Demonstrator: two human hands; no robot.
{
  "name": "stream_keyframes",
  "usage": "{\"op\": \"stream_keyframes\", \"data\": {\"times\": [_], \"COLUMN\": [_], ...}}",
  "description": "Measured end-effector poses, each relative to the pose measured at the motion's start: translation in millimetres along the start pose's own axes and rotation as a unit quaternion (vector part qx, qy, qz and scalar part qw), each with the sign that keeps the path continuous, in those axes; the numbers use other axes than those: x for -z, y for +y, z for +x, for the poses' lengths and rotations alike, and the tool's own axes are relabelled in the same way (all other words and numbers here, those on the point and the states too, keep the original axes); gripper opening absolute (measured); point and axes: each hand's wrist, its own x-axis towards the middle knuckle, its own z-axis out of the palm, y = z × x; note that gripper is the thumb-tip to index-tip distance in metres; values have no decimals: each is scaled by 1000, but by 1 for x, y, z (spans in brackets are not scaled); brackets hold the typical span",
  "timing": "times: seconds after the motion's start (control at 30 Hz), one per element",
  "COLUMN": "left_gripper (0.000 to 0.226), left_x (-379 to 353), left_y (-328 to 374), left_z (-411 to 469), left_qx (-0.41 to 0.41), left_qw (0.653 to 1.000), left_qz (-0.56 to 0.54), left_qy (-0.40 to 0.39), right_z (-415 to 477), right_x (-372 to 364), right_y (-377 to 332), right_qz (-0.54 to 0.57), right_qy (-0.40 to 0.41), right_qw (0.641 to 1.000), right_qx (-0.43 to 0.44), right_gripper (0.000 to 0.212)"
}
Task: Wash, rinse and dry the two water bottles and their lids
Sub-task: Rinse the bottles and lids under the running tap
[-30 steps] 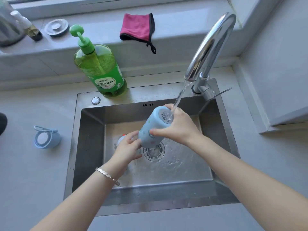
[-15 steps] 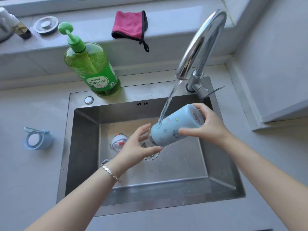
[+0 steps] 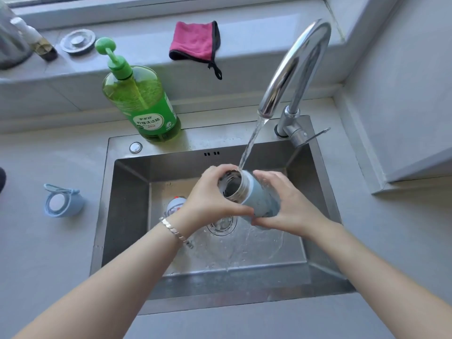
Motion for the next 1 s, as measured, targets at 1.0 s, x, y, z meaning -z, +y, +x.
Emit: {"op": "stream_keyframes", "data": {"times": [1.0], "left_gripper": [19], "left_x": [31], "left_y": [-78], "left_z": [-62], "left_qx": [137], "left_qw": [989], "left_qz": [54], "left_qy": [31], "right_z": [24], "right_x": [-45], "right_y": [-16], "right_qz": [36], "right_qy": [156], "right_qw": [985], "right_qx": [-58], "right_gripper": [62]}}
